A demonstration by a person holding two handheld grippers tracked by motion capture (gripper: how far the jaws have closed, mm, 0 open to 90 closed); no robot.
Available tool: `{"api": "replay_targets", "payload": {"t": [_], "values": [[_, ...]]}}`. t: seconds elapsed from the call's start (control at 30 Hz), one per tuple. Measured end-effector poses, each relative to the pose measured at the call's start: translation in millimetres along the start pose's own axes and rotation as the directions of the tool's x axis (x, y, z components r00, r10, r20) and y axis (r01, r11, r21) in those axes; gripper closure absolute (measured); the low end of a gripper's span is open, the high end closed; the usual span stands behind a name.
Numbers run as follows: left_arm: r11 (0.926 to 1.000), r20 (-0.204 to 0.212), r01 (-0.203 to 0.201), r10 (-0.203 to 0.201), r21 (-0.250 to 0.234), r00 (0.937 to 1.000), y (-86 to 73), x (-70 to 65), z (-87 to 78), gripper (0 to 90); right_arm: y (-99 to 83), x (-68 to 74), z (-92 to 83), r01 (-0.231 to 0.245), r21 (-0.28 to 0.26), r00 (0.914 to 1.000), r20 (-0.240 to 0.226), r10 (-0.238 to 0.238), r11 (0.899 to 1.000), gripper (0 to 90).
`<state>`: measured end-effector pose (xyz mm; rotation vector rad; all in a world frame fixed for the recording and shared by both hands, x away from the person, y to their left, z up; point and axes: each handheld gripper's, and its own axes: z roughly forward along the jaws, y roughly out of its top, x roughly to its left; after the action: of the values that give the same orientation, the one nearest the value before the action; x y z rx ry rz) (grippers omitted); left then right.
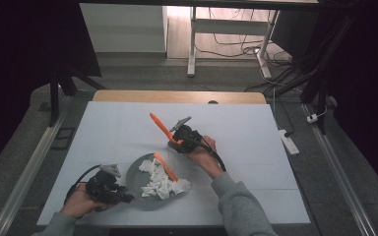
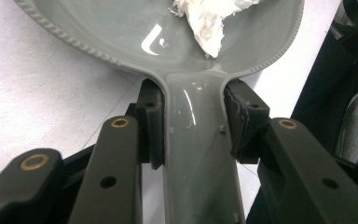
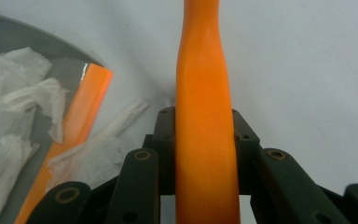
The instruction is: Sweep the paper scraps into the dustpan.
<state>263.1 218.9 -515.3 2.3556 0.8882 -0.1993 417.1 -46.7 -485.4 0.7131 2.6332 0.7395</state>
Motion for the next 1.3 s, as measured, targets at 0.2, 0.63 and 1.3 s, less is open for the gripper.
{"api": "replay_targets", "payload": {"t": [0.2,0.63,1.3], "values": [[1.0,0.0,-0.001,0.001,0.001,1.0,0.1,0.2,0.0,61.6,-2.0,10.9,-3.9,0.007,-0.015,0.9987,-0.051,-0.008,1.0,70.7],[1.0,-0.002,-0.002,0.002,0.001,1.0,0.5,-0.3,0.4,61.6,2.6,0.5,-34.4,-0.04,-0.107,0.9979,-0.055,0.035,0.993,70.6],[1.0,-0.001,-0.002,0.002,0.003,1.0,0.4,0.0,0.6,61.6,-0.4,36.4,-16.1,0.044,-0.024,0.9797,-0.195,-0.048,0.999,70.6]]}}
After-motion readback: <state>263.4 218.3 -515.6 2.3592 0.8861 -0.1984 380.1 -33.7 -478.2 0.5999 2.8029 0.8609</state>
